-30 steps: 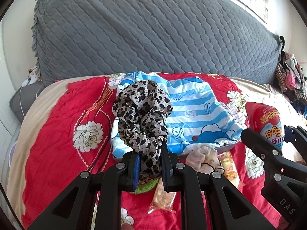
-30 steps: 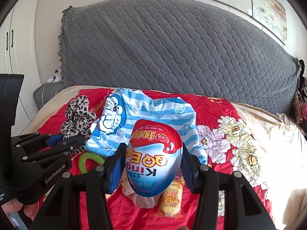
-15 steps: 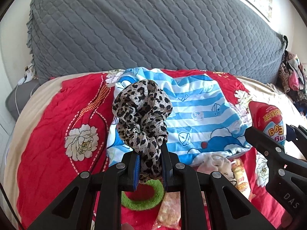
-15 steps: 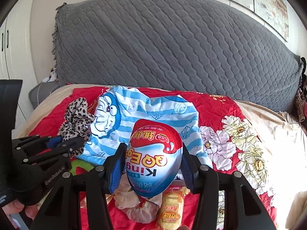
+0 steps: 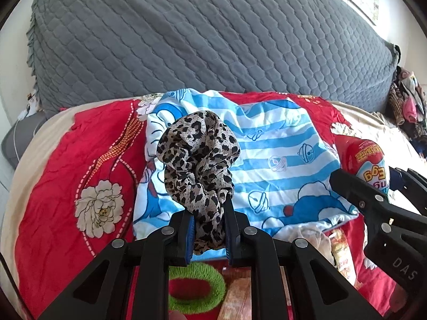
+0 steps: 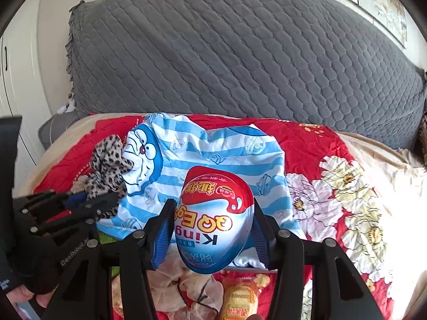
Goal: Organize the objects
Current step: 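Carry scrunchie in left gripper over striped shirt while right gripper carries egg there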
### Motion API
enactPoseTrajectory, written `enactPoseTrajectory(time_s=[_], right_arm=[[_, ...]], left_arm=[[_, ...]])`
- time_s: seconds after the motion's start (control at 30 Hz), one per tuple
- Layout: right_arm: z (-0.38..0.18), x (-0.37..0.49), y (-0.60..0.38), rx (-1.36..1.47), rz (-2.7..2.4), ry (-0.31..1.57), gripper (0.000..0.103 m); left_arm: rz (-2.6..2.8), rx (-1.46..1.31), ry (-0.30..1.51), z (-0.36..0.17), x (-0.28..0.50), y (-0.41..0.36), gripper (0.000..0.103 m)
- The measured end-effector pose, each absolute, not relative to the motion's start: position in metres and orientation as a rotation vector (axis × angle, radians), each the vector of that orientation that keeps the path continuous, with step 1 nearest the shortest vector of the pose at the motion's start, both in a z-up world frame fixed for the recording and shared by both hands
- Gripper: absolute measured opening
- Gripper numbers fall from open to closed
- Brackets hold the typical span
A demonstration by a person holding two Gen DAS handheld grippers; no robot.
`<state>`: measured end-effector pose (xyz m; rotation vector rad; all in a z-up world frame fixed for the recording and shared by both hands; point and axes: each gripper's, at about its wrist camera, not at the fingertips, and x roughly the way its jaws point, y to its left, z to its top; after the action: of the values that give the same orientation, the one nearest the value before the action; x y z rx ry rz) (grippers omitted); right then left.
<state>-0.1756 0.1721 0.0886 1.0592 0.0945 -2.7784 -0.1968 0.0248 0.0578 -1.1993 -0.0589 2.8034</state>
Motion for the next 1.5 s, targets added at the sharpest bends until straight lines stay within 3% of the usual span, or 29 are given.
enactPoseTrajectory(time_s=[0.37,0.57,1.5], right_arm=[[0.067,-0.213,0.177,1.142,-2.744,0.045,0.053],[0.054,-0.227,0.18,1.178,-2.751,0.043,0.053],[0.003,-0.259,0.174,1.317,-2.701,0.121,0.053]], left_arm=[[2.801,-1.245,-0.005,0.04,-0.229,0.031,0.018],[2.777,-1.287,-0.063,0.027,-0.242,0.031,0.018],[2.729,-1.402,-0.031,-0.012,-0.278,0.038,0.019]])
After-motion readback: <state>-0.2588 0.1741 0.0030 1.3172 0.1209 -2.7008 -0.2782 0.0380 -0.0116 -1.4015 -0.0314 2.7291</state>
